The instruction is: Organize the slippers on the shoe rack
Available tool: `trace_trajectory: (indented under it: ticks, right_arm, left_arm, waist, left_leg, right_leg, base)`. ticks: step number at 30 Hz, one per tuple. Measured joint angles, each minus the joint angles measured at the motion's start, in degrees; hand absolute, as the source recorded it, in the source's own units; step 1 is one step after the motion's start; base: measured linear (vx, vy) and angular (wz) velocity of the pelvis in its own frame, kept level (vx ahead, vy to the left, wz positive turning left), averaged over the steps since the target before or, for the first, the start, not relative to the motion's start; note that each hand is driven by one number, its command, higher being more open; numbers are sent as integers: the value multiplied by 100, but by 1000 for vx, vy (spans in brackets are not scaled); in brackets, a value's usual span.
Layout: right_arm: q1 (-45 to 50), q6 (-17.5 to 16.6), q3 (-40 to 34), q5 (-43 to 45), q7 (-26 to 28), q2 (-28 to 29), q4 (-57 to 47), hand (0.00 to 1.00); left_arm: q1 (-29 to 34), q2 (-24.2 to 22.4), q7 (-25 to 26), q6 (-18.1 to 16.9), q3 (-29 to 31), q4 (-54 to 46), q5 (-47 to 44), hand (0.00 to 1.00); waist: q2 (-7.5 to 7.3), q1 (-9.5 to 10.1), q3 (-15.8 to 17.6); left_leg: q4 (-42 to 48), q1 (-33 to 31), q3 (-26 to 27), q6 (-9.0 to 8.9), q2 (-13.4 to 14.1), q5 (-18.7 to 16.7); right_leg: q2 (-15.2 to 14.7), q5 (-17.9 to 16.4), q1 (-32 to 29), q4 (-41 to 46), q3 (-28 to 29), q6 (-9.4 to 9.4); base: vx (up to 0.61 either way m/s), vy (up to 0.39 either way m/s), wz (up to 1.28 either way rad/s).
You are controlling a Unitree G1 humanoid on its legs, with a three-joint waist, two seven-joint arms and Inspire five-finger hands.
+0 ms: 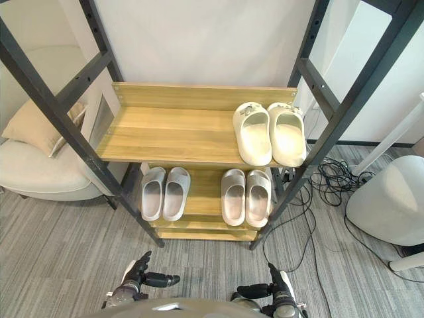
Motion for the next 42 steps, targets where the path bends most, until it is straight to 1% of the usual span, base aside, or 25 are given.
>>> trace_trajectory:
  ticks: [5,10,13,14,16,17,18,19,20,21,22,23,26,28,29,30,31,32,33,34,35,36,38,39,42]
  right_arm:
    - [-90,0,-105,14,-11,3,49,100]
    - [-282,0,-104,134,-33,-14,241,100]
    - [-531,12,-94,216,-49,-39,252,100]
    - [-624,11,-88,223,-55,-22,246,100]
    - [-630,9,-88,232,-41,-22,233,100]
    - [-596,9,-92,273,-44,-9,241,100]
    - [-582,6,-87,283,-45,-9,245,100]
    - [-579,-19,-83,287,-43,-9,244,100]
    - [-644,-45,-33,365,-48,29,236,100]
    - [-689,-56,-4,416,-50,66,233,100]
    - [-827,-74,40,443,-54,136,228,100]
    - [-937,-82,52,444,-58,133,227,100]
    - [-966,-47,155,451,-58,95,222,100]
    - [-970,-48,116,451,-144,128,222,100]
    - [-992,-56,14,448,-186,178,193,100]
    - [-1000,-55,-3,449,-206,173,194,100]
    - [-1005,-54,-54,445,-233,150,193,100]
    - [-998,-37,-106,446,-234,136,196,100]
    - [-990,-34,-106,445,-235,133,197,100]
    - [-964,-32,-103,445,-226,130,199,100]
    - [-962,-32,-103,444,-212,142,199,100]
    - [-947,-28,-130,450,-182,189,197,100]
    - [-957,-29,-228,443,-162,225,183,100]
    - [-954,-29,-272,442,-159,219,178,100]
    - [-914,-23,-461,443,-138,341,117,100]
  left_arm:
    - [-38,-233,186,-4,475,265,5,100]
    - [-122,-307,220,-21,600,348,1,100]
    - [-323,-334,229,-22,701,377,1,100]
    - [-423,-293,235,-21,701,373,1,100]
    - [-466,-298,233,-22,701,367,2,100]
    - [-465,-272,237,-22,700,361,-1,100]
    - [-458,-262,246,-22,701,359,-1,100]
    - [-459,-247,268,-22,703,351,-3,100]
    - [-476,-225,307,-27,706,333,-11,100]
    - [-494,-222,319,-28,706,326,-12,100]
    - [-553,-252,337,-29,697,328,-9,100]
    - [-650,-377,346,-11,689,395,-9,100]
    - [-664,-529,351,-28,522,395,-42,100]
    - [-679,-509,355,-34,466,396,-46,100]
    - [-719,-468,352,-72,449,400,-44,100]
    - [-725,-459,351,-86,447,401,-43,100]
    - [-736,-452,357,-112,453,402,-41,100]
    - [-737,-451,365,-136,452,416,-34,100]
    - [-736,-452,365,-143,451,427,-33,100]
    - [-720,-468,375,-151,450,468,-30,100]
    - [-717,-478,378,-146,449,490,-26,100]
    - [-729,-491,368,-146,433,560,24,100]
    - [-745,-569,348,-138,356,601,125,100]
    - [-771,-632,329,-141,181,599,179,100]
    - [-783,-638,254,-128,10,597,258,100]
  waist:
    - [69,26,53]
    - [110,86,157]
    - [82,156,424]
    - [27,173,508]
    - [-29,178,538]
    - [-56,192,531]
    - [-54,215,529]
    - [-53,268,527]
    - [-87,305,501]
    - [-122,311,481]
    - [-97,355,489]
    - [207,353,604]
    - [601,427,685]
    - [564,432,726]
    - [488,421,763]
    - [491,421,761]
    - [420,420,800]
    - [411,414,805]
    - [413,412,804]
    - [440,411,787]
    - [450,399,781]
    - [457,333,777]
    - [480,225,747]
    - [539,172,705]
    - [476,120,646]
  left_leg:
    - [1,70,174,21,-14,-21]
    - [9,79,329,24,4,-25]
    - [302,-144,422,93,42,-75]
    - [740,-497,317,222,74,-190]
    - [1006,-755,207,274,39,-240]
    - [1138,-854,52,285,12,-238]
    - [1208,-915,-44,288,12,-231]
    - [1294,-1029,-128,266,7,-195]
    - [1375,-1284,-239,217,-22,-64]
    - [1402,-1388,-270,190,-39,6]
    - [1396,-1670,-368,122,-33,193]
    - [1291,-1815,-544,60,122,409]
    - [848,-1857,-923,-206,423,619]
    - [557,-1779,-815,-524,499,391]
    - [629,-1850,-424,-483,552,387]
    - [771,-1886,-326,-469,549,378]
    - [1275,-1943,-216,-393,513,324]
    - [1811,-1934,-213,-270,477,146]
    - [1956,-1905,-203,-258,479,81]
    - [2514,-1725,-51,-226,589,-311]
    - [2755,-1591,123,-214,698,-523]
    - [2978,-1255,539,-167,952,-776]
    - [2779,-747,1131,-160,1213,-796]
    - [2182,-464,1447,-292,1256,-664]
    - [1423,-410,1490,-358,991,-653]
  right_leg:
    - [18,8,-21,19,188,7]
    - [35,10,-164,171,352,-9]
    - [-32,-269,-779,1194,451,-53]
    - [-112,-315,-1052,1550,445,-22]
    - [-317,-1082,-1315,2660,404,-52]
    - [-380,-1514,-1364,3654,398,61]
    - [-354,-1663,-1296,3976,403,95]
    - [-305,-1805,-1171,4166,443,141]
    - [-222,-2059,-1001,3971,601,168]
    - [-180,-2152,-985,3746,693,126]
    - [-67,-2329,-972,3157,710,-147]
    - [177,-2100,-929,2827,548,-283]
    - [613,-1675,-680,2168,83,-519]
    - [627,-1507,-579,1942,-229,-620]
    - [523,-1406,-608,1849,-508,-729]
    - [474,-1380,-642,1841,-585,-769]
    - [335,-1319,-725,1824,-750,-798]
    - [209,-1218,-757,1752,-909,-793]
    - [185,-1187,-760,1728,-952,-790]
    - [130,-1039,-751,1576,-1137,-770]
    - [111,-998,-752,1528,-1245,-749]
    - [43,-957,-742,1522,-1490,-690]
    - [-83,-890,-736,1534,-1922,-584]
    - [-181,-817,-734,1522,-2270,-463]
    - [-230,-552,-604,1178,-2787,-245]
  base:
    - [-5,2,-17]
    - [-28,-2,-21]
    - [-74,-8,-17]
    - [-190,-42,22]
    - [-150,-84,47]
    - [-68,-121,60]
    - [-100,-168,60]
    - [-145,-183,50]
    - [-167,-187,42]
    - [-189,-211,41]
    - [-223,-238,38]
    - [-294,-260,42]
    - [-285,-173,61]
    - [-253,-141,91]
    - [-176,-93,83]
    - [-143,-68,94]
    - [-140,-44,80]
    - [-172,-37,73]
    - [-125,-3,71]
    - [-65,28,55]
    - [-85,123,94]
    - [-69,114,92]
    - [-59,195,135]
    - [-65,270,153]
    - [-85,292,119]
